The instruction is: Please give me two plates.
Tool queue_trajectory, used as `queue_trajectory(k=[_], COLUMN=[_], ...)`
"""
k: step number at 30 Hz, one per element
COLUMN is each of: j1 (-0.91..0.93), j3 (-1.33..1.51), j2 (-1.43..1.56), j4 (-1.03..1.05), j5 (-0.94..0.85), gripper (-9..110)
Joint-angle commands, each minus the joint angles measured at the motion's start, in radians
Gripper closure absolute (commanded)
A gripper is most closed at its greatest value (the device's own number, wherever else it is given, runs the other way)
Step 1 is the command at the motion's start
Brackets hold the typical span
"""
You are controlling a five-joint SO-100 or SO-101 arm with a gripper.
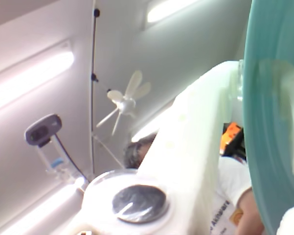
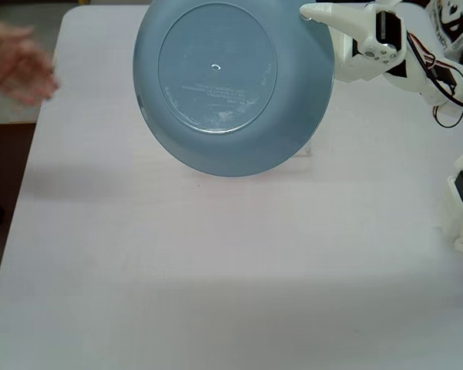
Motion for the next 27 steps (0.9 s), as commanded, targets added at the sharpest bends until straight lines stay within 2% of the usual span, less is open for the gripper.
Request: queue_trajectory(k=[1, 22, 23, 27], j1=[0.002, 0.005, 0.005, 0.008], j3=[-0.014, 0.057, 0.057, 0.083], j2=[0.021, 0.038, 0.040, 0.055], j4=[-0.034, -0.097, -0.097, -0.095], j5=[-0.006, -0.023, -0.028, -0.098], gripper=[102, 102, 98, 64])
